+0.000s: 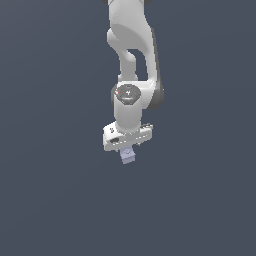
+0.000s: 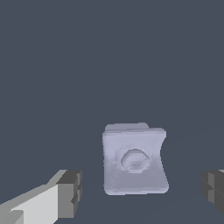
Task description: Pick up the object and move it to a goal position.
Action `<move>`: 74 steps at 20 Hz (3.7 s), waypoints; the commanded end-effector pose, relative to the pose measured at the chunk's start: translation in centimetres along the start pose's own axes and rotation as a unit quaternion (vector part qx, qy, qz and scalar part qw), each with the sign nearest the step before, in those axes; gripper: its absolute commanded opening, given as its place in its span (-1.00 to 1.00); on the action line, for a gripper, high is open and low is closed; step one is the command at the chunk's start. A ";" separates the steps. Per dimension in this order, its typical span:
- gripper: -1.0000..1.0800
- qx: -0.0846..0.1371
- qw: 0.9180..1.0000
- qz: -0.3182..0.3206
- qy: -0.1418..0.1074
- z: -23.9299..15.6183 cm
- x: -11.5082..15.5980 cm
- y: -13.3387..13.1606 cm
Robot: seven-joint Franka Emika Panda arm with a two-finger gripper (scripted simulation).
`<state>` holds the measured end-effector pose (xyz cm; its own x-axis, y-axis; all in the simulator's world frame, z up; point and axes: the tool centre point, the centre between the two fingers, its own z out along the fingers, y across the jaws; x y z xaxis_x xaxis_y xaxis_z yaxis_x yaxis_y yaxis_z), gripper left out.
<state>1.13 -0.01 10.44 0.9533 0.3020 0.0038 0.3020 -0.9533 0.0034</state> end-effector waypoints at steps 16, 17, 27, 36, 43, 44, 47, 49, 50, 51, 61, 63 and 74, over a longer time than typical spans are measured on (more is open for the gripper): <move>0.92 0.002 1.000 -0.018 -0.002 4.3 -0.3 0.3; 0.92 0.002 1.000 -0.018 -0.002 4.8 -0.3 0.3; -1.00 0.002 1.000 -0.019 -0.002 6.3 -0.2 0.3; -1.00 0.002 1.000 -0.018 -0.002 6.3 -0.3 0.3; -1.00 0.002 1.000 -0.018 -0.002 5.9 -1.0 -0.4; -1.00 0.002 1.000 -0.018 -0.002 5.8 -1.2 -0.6; -1.00 0.002 1.000 -0.018 -0.002 5.4 -2.0 -1.3; -1.00 0.002 1.000 -0.018 -0.002 5.0 -2.7 -2.0; -1.00 0.002 1.000 -0.018 -0.002 4.8 -3.1 -2.3; -1.00 0.002 1.000 -0.018 -0.002 4.6 -3.5 -2.7; -1.00 0.001 1.000 -0.018 -0.002 2.2 -7.9 -7.1; -1.00 0.001 1.000 -0.018 -0.002 1.9 -8.6 -7.8; -1.00 0.001 1.000 -0.018 -0.002 0.9 -10.1 -9.5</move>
<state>-11.26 5.94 9.41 0.9415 0.3371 -0.0002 0.3371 -0.9415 0.0005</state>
